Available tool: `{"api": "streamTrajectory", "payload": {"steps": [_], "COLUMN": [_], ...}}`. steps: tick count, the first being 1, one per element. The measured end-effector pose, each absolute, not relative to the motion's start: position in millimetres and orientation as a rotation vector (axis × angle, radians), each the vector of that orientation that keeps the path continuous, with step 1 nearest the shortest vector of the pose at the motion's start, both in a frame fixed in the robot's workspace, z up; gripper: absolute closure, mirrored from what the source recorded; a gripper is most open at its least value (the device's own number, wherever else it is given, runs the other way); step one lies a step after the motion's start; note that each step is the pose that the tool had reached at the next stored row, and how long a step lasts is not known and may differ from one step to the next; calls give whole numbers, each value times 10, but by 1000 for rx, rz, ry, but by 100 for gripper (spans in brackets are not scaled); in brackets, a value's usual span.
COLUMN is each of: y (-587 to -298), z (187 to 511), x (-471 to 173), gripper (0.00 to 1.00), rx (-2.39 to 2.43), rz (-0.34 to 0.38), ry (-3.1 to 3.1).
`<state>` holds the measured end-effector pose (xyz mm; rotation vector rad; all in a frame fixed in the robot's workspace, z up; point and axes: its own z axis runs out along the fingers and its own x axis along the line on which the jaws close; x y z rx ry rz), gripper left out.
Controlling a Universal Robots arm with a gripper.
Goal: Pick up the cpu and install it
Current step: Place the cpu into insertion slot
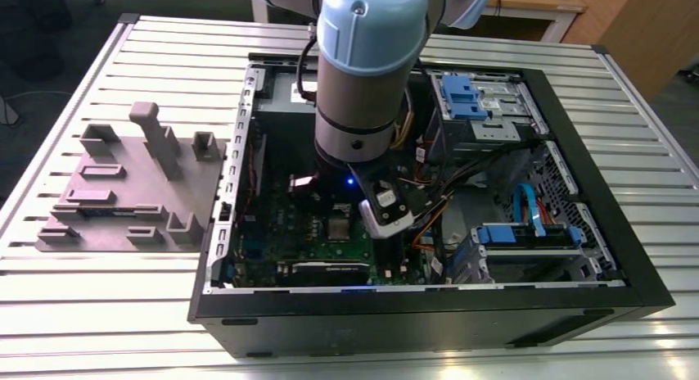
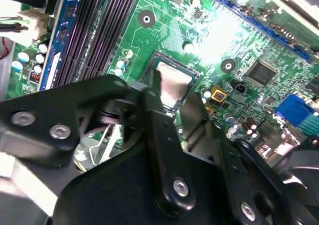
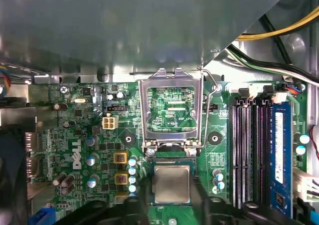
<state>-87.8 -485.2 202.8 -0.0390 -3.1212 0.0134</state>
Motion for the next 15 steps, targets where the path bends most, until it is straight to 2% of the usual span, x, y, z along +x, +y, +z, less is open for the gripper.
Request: {"api": "streamTrajectory", "payload": {"steps": [2, 4, 5, 7, 9, 15], "y": [-4852, -4852, -4852, -4852, -4852, -4852], "z": [2041, 2056, 2064, 2078, 2088, 2093], "x": [-878, -878, -878, -878, -878, -878], "gripper": [66, 66, 78, 78, 89, 90], "rx": [-39, -39, -39, -39, -39, -39], "rz": [13, 13, 13, 13, 13, 13], "ry": [-3121, -3120, -3120, -3119, -3118, -3117]}}
